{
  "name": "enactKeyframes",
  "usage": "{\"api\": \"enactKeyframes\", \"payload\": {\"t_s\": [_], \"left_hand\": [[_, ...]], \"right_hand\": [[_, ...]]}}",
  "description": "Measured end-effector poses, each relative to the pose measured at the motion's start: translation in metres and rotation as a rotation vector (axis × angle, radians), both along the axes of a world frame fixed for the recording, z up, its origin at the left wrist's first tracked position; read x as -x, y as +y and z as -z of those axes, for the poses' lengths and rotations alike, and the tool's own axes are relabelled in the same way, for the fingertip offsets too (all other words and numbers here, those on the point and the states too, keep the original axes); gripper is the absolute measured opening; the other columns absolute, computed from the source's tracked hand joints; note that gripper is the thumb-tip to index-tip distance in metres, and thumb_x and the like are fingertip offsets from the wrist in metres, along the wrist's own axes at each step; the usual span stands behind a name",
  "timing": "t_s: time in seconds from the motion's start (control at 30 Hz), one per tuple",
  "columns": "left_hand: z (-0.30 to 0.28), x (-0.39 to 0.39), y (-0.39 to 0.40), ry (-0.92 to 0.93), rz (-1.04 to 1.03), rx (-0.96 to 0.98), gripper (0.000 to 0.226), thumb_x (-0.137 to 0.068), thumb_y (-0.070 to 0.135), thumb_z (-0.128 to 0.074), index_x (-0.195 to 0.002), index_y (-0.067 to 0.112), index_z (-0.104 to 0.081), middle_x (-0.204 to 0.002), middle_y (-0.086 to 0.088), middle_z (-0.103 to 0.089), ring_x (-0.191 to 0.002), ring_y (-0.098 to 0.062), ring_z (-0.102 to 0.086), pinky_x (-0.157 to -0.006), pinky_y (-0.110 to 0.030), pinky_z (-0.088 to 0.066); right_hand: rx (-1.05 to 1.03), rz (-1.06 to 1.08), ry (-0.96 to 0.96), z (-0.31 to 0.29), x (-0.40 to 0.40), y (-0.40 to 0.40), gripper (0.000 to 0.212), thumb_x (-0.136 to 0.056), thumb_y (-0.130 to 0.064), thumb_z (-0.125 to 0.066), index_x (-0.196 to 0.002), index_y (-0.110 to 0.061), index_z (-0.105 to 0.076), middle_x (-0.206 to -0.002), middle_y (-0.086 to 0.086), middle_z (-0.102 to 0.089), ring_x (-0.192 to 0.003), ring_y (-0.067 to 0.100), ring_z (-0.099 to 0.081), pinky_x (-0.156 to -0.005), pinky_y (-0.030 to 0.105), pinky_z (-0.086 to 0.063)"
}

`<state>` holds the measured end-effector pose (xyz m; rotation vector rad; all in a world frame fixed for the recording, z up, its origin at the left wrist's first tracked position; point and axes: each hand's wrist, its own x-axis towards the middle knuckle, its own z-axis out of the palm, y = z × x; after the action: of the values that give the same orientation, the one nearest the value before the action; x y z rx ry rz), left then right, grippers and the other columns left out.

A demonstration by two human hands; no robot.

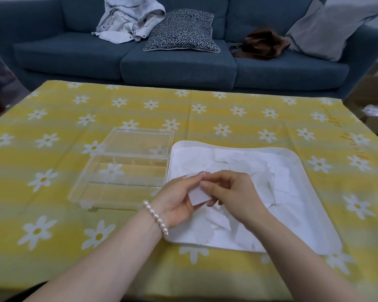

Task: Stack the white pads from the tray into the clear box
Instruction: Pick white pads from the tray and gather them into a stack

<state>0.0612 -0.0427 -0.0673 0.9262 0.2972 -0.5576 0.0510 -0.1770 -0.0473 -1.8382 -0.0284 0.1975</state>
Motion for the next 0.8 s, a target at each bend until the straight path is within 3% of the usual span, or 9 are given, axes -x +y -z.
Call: {"api": "enactKeyframes", "payload": {"t_s": [0.07, 0.17, 0.27, 0.37, 0.47, 0.53, 0.63, 0.7, 0.8], "left_hand": [[-0.001, -0.003, 0.007, 0.06, -0.052, 0.027, 0.017, -0.093, 0.012, -0.052, -0.103, 0.002, -0.061, -0.096, -0.016, -0.069, -0.075, -0.022, -0.069, -0.067, -0.031, -0.057], [-0.004, -0.007, 0.016, 0.107, -0.124, 0.066, 0.014, -0.094, 0.009, -0.052, -0.102, 0.003, -0.061, -0.089, -0.013, -0.073, -0.072, -0.022, -0.072, -0.067, -0.03, -0.058], [-0.006, -0.007, 0.018, 0.119, -0.168, 0.062, 0.013, -0.093, 0.008, -0.052, -0.102, 0.002, -0.06, -0.086, -0.014, -0.073, -0.069, -0.021, -0.072, -0.064, -0.028, -0.058], [-0.006, -0.004, 0.015, 0.14, -0.173, 0.074, 0.013, -0.091, 0.007, -0.053, -0.102, 0.004, -0.059, -0.086, -0.013, -0.073, -0.066, -0.018, -0.07, -0.056, -0.022, -0.056], [-0.005, -0.001, 0.013, 0.176, -0.15, 0.127, 0.017, -0.088, 0.009, -0.052, -0.104, 0.008, -0.058, -0.082, -0.011, -0.072, -0.063, -0.014, -0.062, -0.054, -0.021, -0.045], [-0.003, -0.001, 0.012, 0.197, -0.14, 0.161, 0.018, -0.086, 0.01, -0.054, -0.102, 0.01, -0.059, -0.08, -0.009, -0.071, -0.064, -0.015, -0.061, -0.058, -0.023, -0.043], [0.0, -0.001, 0.01, 0.203, -0.138, 0.136, 0.01, -0.087, 0.016, -0.058, -0.094, 0.012, -0.063, -0.073, -0.006, -0.065, -0.065, -0.018, -0.063, -0.063, -0.029, -0.049], [0.003, -0.001, 0.007, 0.202, -0.153, 0.106, 0.012, -0.088, 0.025, -0.06, -0.09, 0.013, -0.063, -0.07, -0.005, -0.06, -0.063, -0.018, -0.061, -0.062, -0.03, -0.051], [0.009, 0.0, 0.001, 0.195, -0.177, 0.077, 0.024, -0.088, 0.038, -0.061, -0.09, 0.014, -0.062, -0.071, -0.006, -0.055, -0.061, -0.017, -0.057, -0.057, -0.027, -0.053]], "right_hand": [[0.043, -0.007, -0.043, -0.006, -0.004, -0.012, 0.01, -0.081, -0.006, -0.069, -0.079, -0.016, -0.069, -0.063, 0.005, -0.066, -0.047, 0.012, -0.059, -0.049, 0.016, -0.042], [0.353, -0.047, -0.058, -0.011, -0.006, -0.034, 0.016, -0.069, -0.015, -0.081, -0.072, -0.021, -0.066, -0.063, -0.002, -0.059, -0.049, 0.006, -0.05, -0.053, 0.017, -0.041], [0.74, -0.295, 0.046, 0.001, 0.005, -0.037, 0.036, -0.062, -0.037, -0.084, -0.092, -0.028, -0.065, -0.082, -0.006, -0.06, -0.068, 0.004, -0.052, -0.066, 0.02, -0.043], [0.876, -0.392, 0.052, 0.017, 0.008, -0.028, 0.046, -0.071, -0.039, -0.077, -0.113, -0.025, -0.064, -0.103, -0.005, -0.059, -0.088, 0.009, -0.051, -0.08, 0.022, -0.043], [0.813, -0.349, 0.03, 0.02, 0.002, -0.025, 0.017, -0.085, -0.024, -0.061, -0.085, -0.009, -0.069, -0.085, 0.007, -0.067, -0.072, 0.016, -0.055, -0.067, 0.027, -0.043], [0.829, -0.289, 0.006, 0.021, -0.004, -0.029, 0.028, -0.087, -0.017, -0.054, -0.063, -0.004, -0.053, -0.062, 0.011, -0.052, -0.06, 0.018, -0.045, -0.056, 0.03, -0.033], [0.749, -0.088, -0.066, 0.018, -0.011, -0.036, 0.034, -0.087, -0.013, -0.056, -0.055, -0.01, -0.044, -0.053, 0.004, -0.04, -0.056, 0.016, -0.038, -0.055, 0.031, -0.03], [0.425, 0.101, -0.058, 0.013, -0.014, -0.039, 0.024, -0.086, -0.009, -0.061, -0.062, -0.009, -0.057, -0.054, 0.003, -0.046, -0.051, 0.012, -0.041, -0.054, 0.027, -0.036], [-0.156, 0.205, 0.15, 0.004, -0.013, -0.035, 0.009, -0.081, -0.004, -0.068, -0.087, -0.011, -0.065, -0.063, 0.006, -0.06, -0.052, 0.015, -0.048, -0.049, 0.022, -0.042]]}}
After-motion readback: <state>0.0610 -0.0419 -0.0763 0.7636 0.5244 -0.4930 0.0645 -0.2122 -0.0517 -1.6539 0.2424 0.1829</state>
